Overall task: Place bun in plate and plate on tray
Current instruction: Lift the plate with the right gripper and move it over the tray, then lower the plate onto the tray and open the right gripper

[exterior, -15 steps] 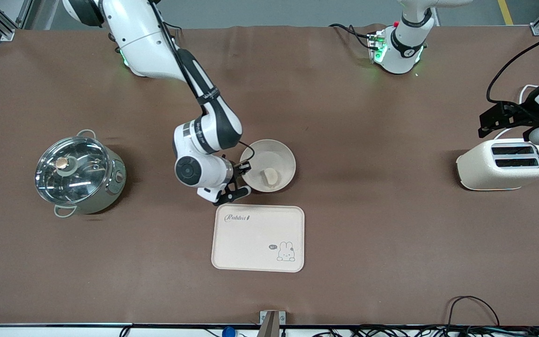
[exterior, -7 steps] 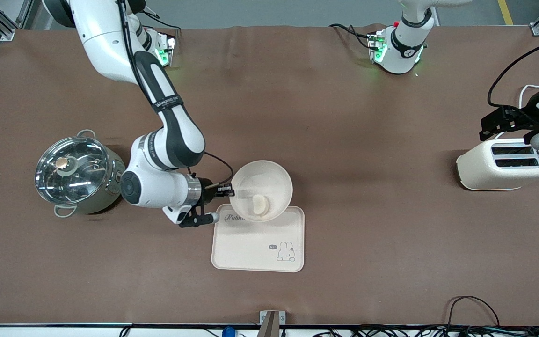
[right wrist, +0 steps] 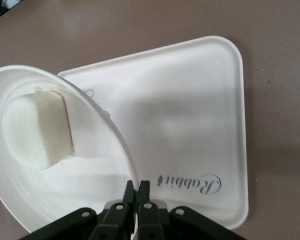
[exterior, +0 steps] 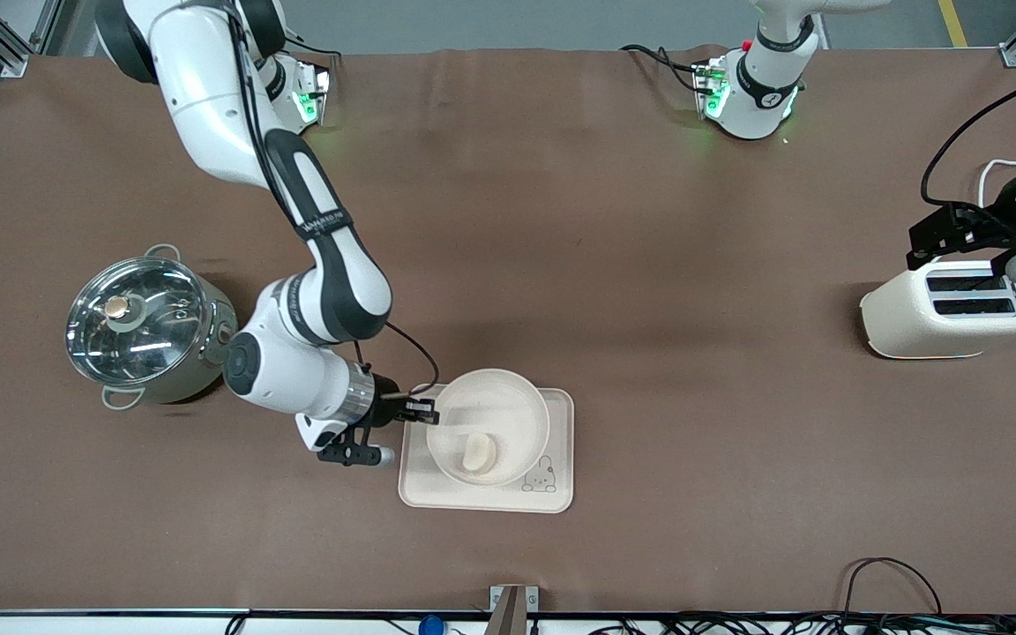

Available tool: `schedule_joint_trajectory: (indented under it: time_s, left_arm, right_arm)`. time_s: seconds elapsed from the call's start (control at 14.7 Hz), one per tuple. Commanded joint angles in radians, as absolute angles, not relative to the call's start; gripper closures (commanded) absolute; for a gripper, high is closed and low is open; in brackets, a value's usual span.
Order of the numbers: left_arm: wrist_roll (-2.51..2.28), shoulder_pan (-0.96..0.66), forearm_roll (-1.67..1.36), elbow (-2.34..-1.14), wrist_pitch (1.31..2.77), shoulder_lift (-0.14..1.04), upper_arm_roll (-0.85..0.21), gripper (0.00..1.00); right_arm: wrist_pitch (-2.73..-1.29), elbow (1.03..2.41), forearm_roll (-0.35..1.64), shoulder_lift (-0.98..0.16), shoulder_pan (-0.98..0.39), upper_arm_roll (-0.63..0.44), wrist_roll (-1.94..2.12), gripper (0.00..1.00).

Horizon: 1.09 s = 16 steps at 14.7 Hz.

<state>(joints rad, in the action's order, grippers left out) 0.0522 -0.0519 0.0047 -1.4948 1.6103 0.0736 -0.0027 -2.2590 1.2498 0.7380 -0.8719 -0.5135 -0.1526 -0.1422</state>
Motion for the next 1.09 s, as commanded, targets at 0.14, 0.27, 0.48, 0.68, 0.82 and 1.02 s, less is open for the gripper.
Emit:
schedule_joint_trajectory:
  time_s: [0.14,0.27,0.48,0.68,0.82,1.02]
  left_arm:
    - [0.066,-0.048,-0.015,-1.476,1.611,0.081,0.0,0.0]
    - [0.069,-0.046,-0.024,-1.476,1.611,0.08,0.002,0.0]
    - [0.064,-0.038,-0.025,-1.477,1.611,0.08,0.002,0.0]
    - [0.063,-0.023,-0.063,-1.48,1.603,0.08,0.002,0.0]
    - [0.063,-0.017,-0.069,-1.482,1.601,0.08,0.002,0.0]
    - [0.06,-0.018,-0.069,-1.482,1.601,0.08,0.0,0.0]
  right_arm:
    - [-2.324,1.117,0.759,-1.017,-0.506,-0.149,-0.202,1.0]
    - [-2.327,1.106,0.762,-1.04,-0.494,-0.141,-0.21,1.0]
    - [-2.322,1.109,0.762,-1.052,-0.494,-0.135,-0.233,1.0]
    - [-2.315,1.118,0.765,-1.052,-0.495,-0.135,-0.232,0.99]
    - [-2.307,1.121,0.762,-1.052,-0.495,-0.135,-0.229,0.98]
    - [-2.283,1.126,0.749,-1.048,-0.494,-0.137,-0.221,0.72]
